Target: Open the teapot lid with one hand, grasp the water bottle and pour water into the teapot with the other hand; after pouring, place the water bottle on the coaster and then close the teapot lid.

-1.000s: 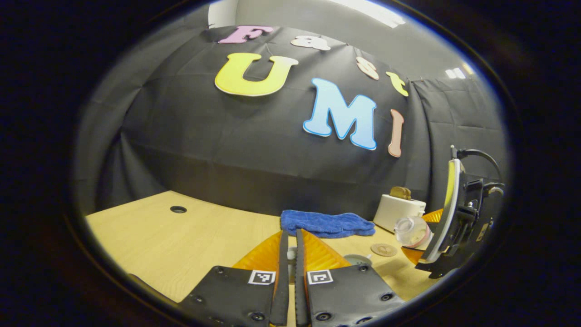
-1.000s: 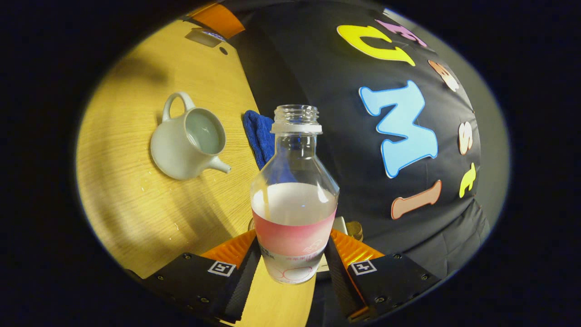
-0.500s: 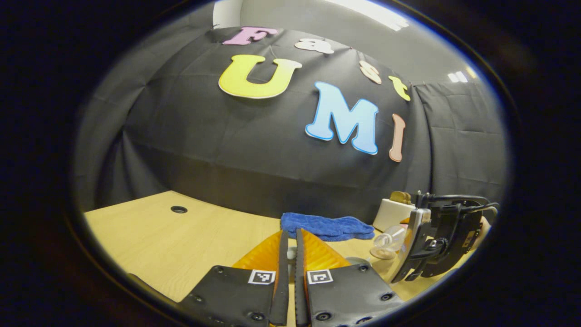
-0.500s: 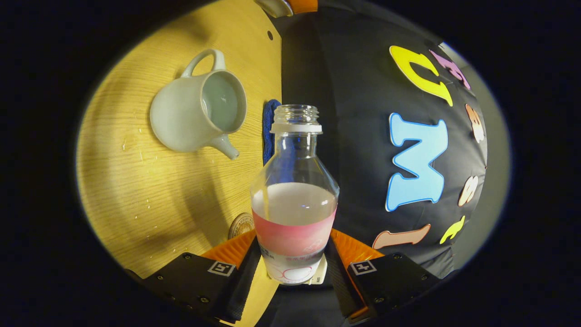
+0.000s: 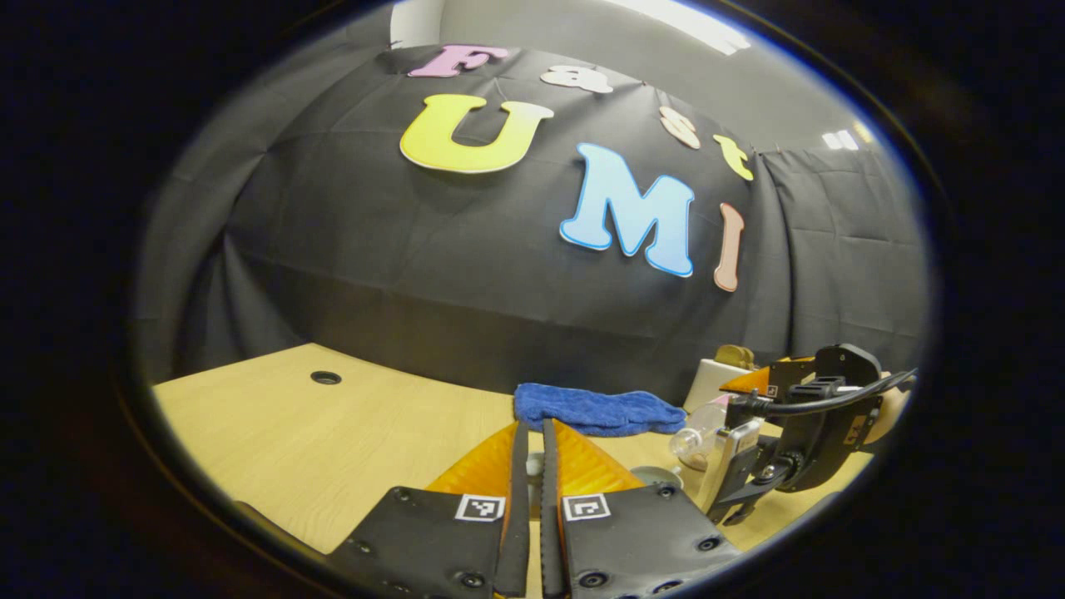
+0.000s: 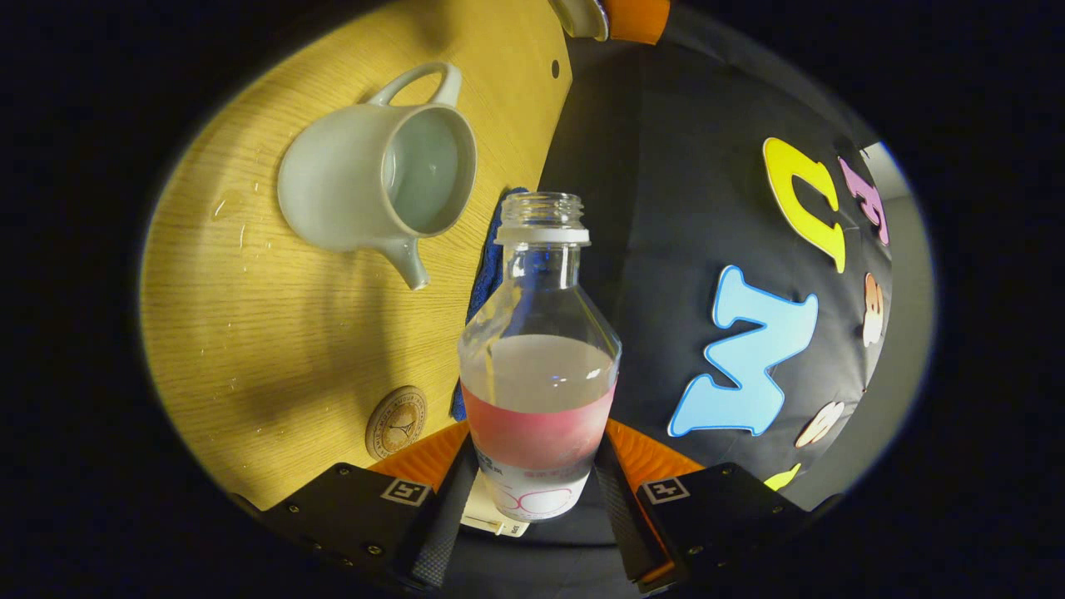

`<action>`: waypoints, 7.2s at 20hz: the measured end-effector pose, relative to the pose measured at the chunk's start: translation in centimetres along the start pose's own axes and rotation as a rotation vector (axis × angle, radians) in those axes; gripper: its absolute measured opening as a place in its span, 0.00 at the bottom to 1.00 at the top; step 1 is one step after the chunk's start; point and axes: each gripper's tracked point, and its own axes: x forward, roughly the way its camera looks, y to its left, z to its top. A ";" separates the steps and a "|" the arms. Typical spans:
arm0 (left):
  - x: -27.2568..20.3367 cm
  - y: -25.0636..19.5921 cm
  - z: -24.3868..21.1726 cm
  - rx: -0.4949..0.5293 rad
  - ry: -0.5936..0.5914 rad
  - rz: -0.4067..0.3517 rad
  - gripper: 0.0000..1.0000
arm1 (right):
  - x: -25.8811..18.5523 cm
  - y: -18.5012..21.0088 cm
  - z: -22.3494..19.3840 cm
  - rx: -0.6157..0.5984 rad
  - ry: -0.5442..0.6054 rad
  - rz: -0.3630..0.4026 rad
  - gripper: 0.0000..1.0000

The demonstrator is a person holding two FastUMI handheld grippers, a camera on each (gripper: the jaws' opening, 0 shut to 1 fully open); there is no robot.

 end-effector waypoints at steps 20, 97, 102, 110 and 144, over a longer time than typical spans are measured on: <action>0.0 0.6 0.1 -0.043 -0.011 0.012 0.12 | -0.4 -5.3 1.2 -0.360 -0.018 -0.234 0.76; 1.3 1.2 -2.8 -0.034 0.060 0.030 0.12 | 6.2 6.0 -4.2 1.645 -0.091 0.320 0.92; 1.3 1.0 -3.0 -0.032 0.063 0.028 0.12 | 6.0 5.5 -4.6 1.677 -0.096 0.308 0.96; 1.4 0.9 -3.2 -0.022 0.070 0.026 0.12 | 4.0 0.5 -6.2 1.725 -0.156 0.224 0.96; 7.0 -12.7 -7.2 0.212 0.130 -0.065 0.12 | -11.3 4.0 -6.3 1.705 -0.320 0.082 0.96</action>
